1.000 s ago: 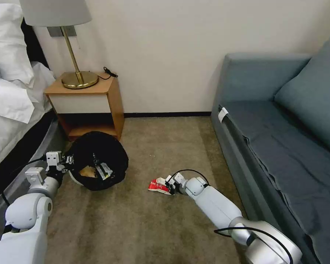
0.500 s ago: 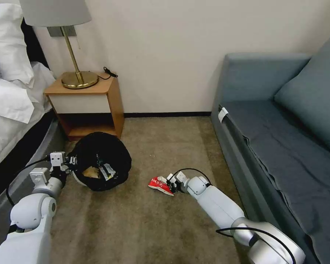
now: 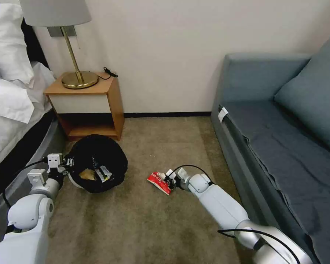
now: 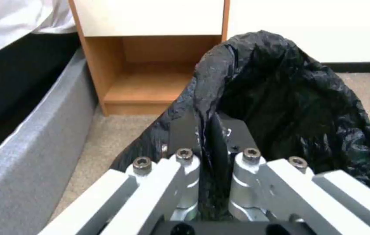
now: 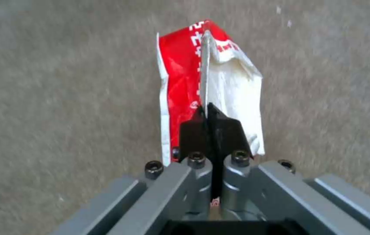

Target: Pick up the trash bin, then pick up the garbage on the floor and place it into the trash bin.

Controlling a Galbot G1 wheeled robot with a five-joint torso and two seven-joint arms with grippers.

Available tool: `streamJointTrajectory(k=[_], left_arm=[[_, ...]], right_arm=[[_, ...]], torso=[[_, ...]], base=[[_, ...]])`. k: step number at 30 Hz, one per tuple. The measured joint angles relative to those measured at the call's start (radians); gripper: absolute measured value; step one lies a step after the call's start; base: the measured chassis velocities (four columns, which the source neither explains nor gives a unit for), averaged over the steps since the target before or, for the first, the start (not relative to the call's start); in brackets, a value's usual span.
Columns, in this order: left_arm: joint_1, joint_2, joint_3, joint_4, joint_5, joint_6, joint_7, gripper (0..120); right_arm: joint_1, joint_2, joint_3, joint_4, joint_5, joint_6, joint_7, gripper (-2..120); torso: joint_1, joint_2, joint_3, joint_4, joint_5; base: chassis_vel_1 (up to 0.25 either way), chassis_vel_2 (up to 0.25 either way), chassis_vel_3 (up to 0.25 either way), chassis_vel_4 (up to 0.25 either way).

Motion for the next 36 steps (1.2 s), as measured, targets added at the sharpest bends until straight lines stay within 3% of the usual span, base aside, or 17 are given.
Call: streamJointTrajectory(k=[13, 23, 30, 36], left_arm=[[-0.016, 0.001, 0.005, 0.024, 0.003, -0.003, 0.000, 4], [-0.031, -0.008, 0.022, 0.026, 0.021, 0.002, 0.000, 4], [-0.038, -0.016, 0.029, 0.016, 0.027, 0.010, 0.001, 4], [-0.037, -0.019, 0.030, 0.008, 0.027, 0.013, 0.001, 4]], right_arm=[[-0.021, -0.044, 0.075, 0.181, 0.086, -0.020, -0.027, 0], [0.022, -0.075, 0.070, 0.423, 0.312, -0.098, -0.045, 0], [0.060, -0.051, -0.014, 0.552, 0.494, -0.186, -0.020, 0], [0.075, -0.011, -0.059, 0.537, 0.519, -0.192, 0.006, 0]], torso=[[0.000, 0.000, 0.000, 0.0000, 0.0000], [0.000, 0.000, 0.000, 0.0000, 0.0000], [0.000, 0.000, 0.000, 0.0001, -0.0001], [0.000, 0.000, 0.000, 0.0001, 0.0000]], base=[[0.000, 0.000, 0.000, 0.000], [0.000, 0.000, 0.000, 0.000], [0.000, 0.000, 0.000, 0.000], [0.000, 0.000, 0.000, 0.000]])
